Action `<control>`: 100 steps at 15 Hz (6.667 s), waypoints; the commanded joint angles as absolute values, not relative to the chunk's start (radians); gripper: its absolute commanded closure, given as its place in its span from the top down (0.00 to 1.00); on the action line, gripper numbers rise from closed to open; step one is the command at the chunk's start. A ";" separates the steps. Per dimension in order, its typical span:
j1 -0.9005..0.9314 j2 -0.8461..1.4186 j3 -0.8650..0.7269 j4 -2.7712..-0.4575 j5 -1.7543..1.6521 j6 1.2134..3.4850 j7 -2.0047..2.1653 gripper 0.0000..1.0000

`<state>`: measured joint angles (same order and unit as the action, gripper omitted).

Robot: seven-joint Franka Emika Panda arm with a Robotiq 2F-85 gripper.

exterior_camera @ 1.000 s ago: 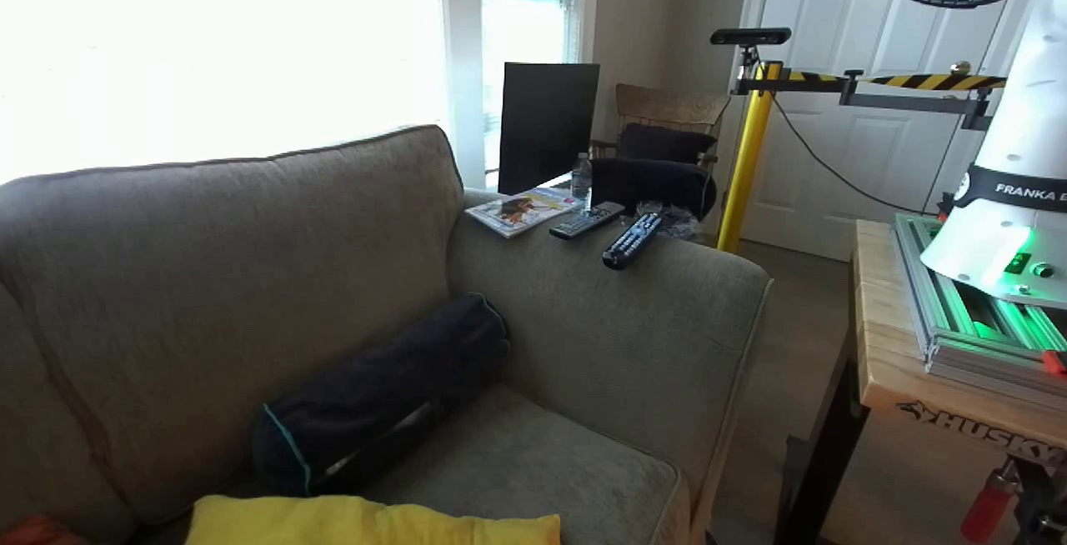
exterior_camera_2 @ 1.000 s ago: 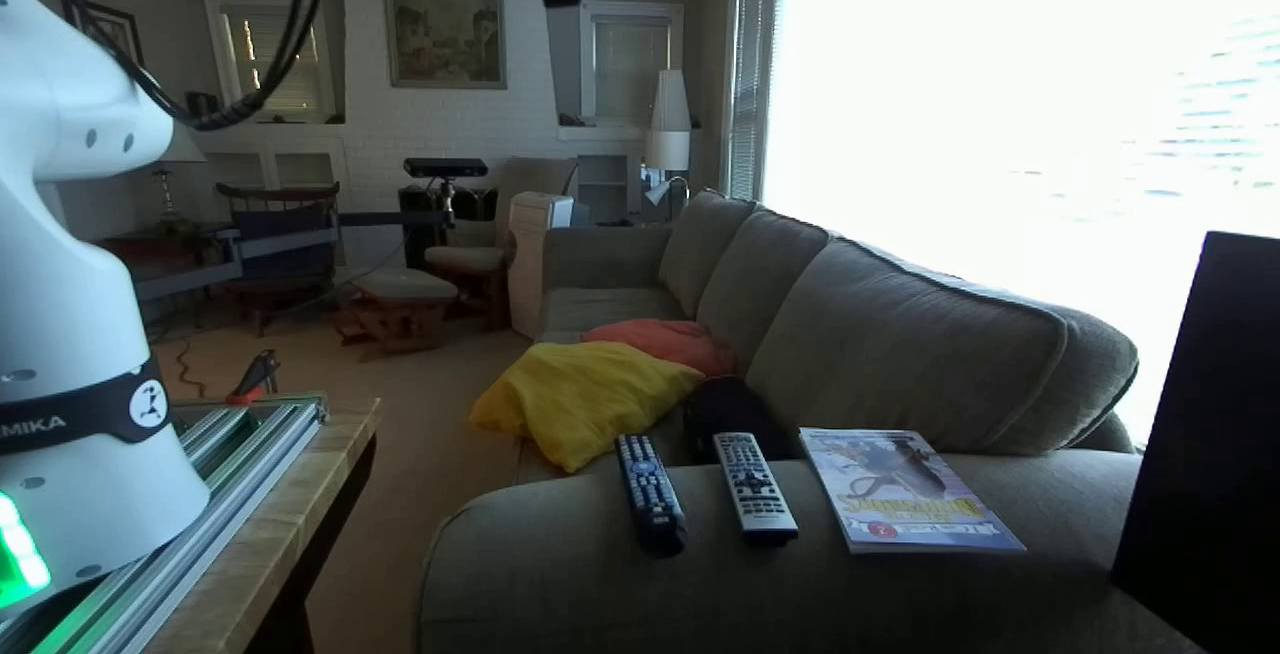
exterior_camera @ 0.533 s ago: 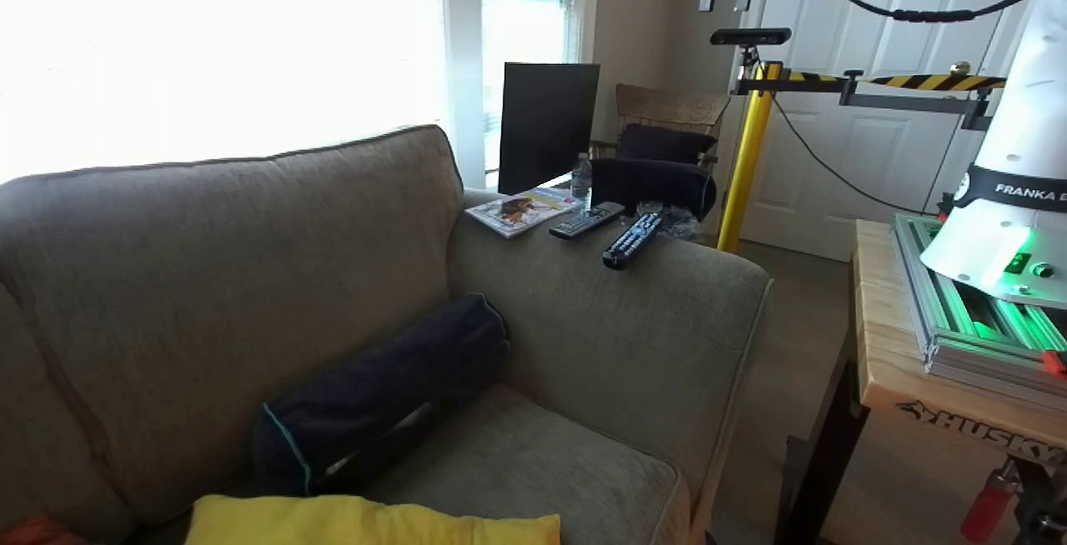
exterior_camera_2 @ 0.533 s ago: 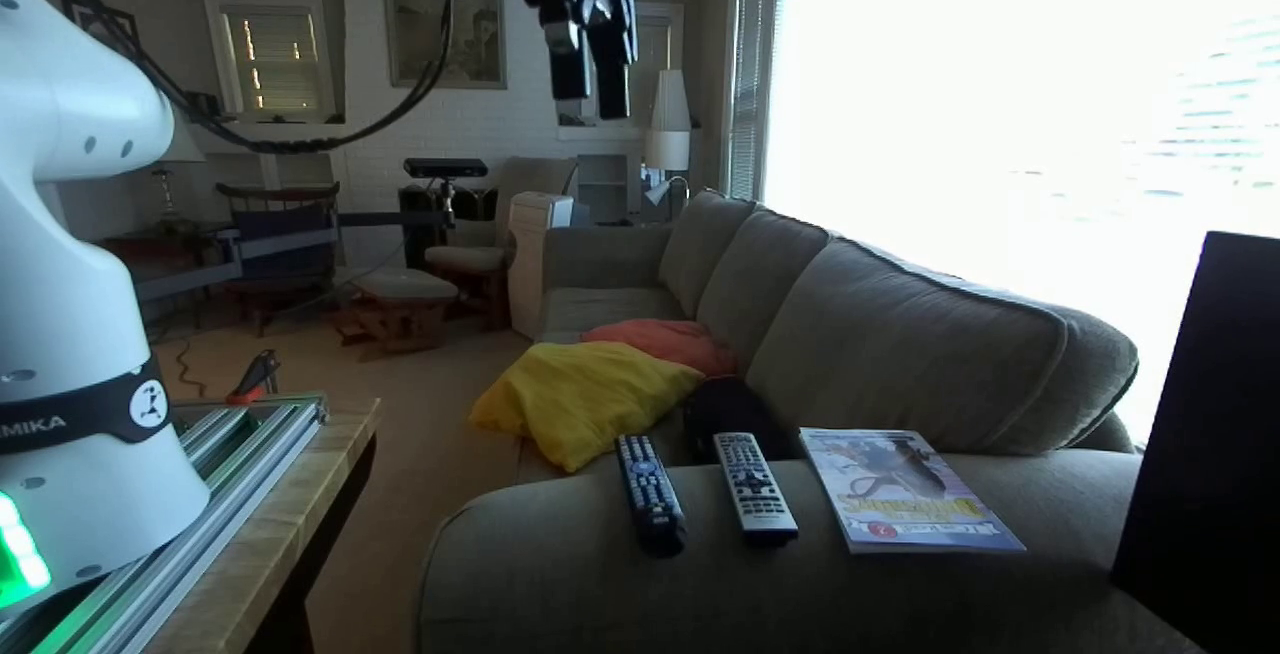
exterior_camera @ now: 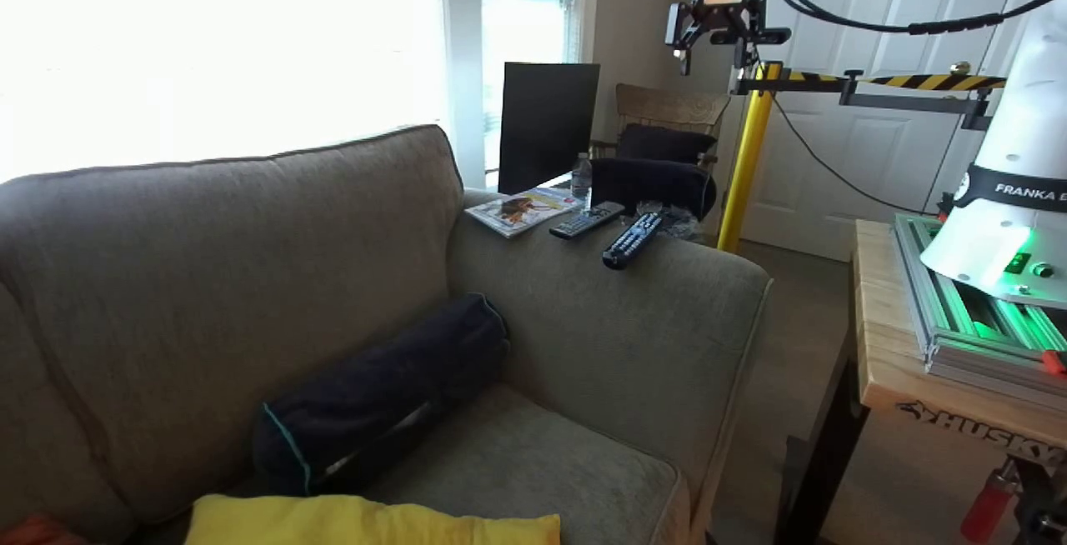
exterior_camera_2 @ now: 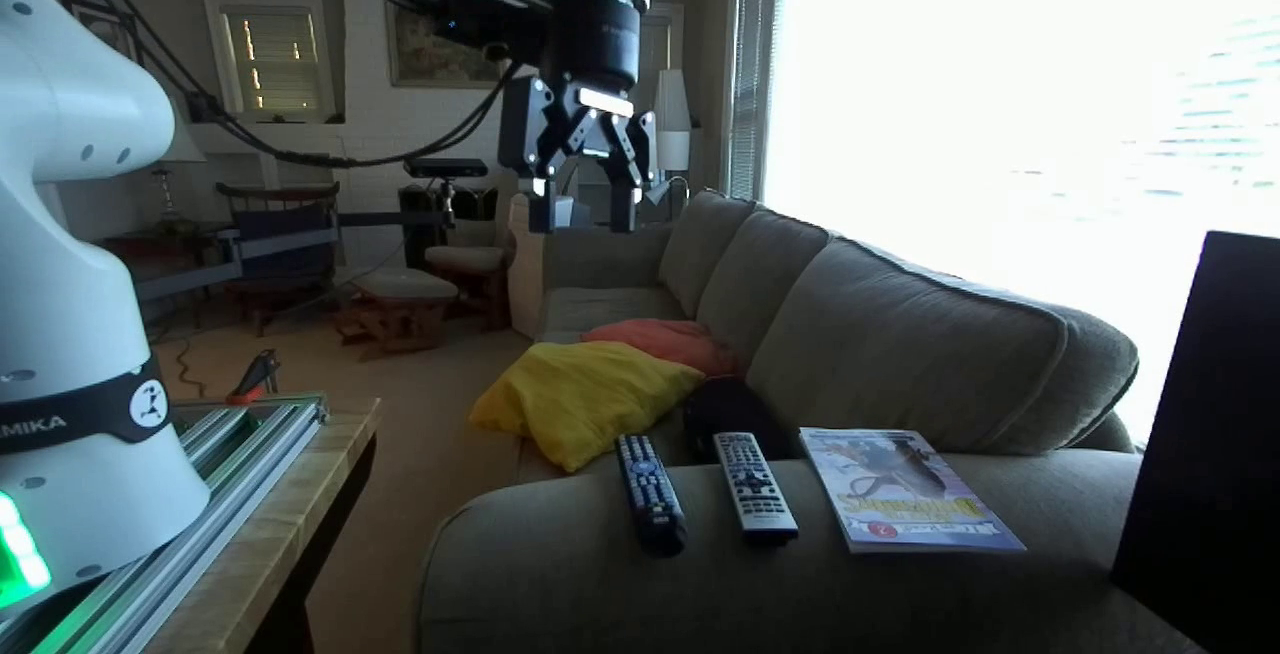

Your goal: Move the black remote and place it in front of the monitor

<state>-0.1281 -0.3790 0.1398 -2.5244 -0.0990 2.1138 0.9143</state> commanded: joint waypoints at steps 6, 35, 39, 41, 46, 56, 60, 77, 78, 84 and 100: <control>-0.114 -0.311 0.138 -2.508 -0.119 2.106 1.020 1.00; 0.256 0.339 -0.014 -2.237 -0.295 2.256 1.785 1.00; 0.252 0.350 -0.015 -2.268 -0.299 2.267 1.780 1.00; 0.245 0.376 -0.007 -2.235 -0.275 2.241 1.754 1.00; 0.246 0.408 -0.017 -2.208 -0.286 2.268 1.776 1.00; 0.282 0.474 -0.088 -2.206 -0.324 2.464 1.820 1.00; 0.279 0.484 -0.097 -2.223 -0.315 2.481 1.817 1.00; 0.326 0.581 -0.140 -2.205 -0.302 2.560 1.814 0.37; 0.328 0.578 -0.142 -2.207 -0.302 2.558 1.815 0.31; 0.318 0.501 -0.146 -2.274 -0.288 2.564 1.826 0.20; 0.083 0.337 -0.186 -2.272 -0.104 2.441 1.877 0.20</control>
<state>0.1231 0.3470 -0.1971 -2.3017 -0.1369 2.4759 1.8887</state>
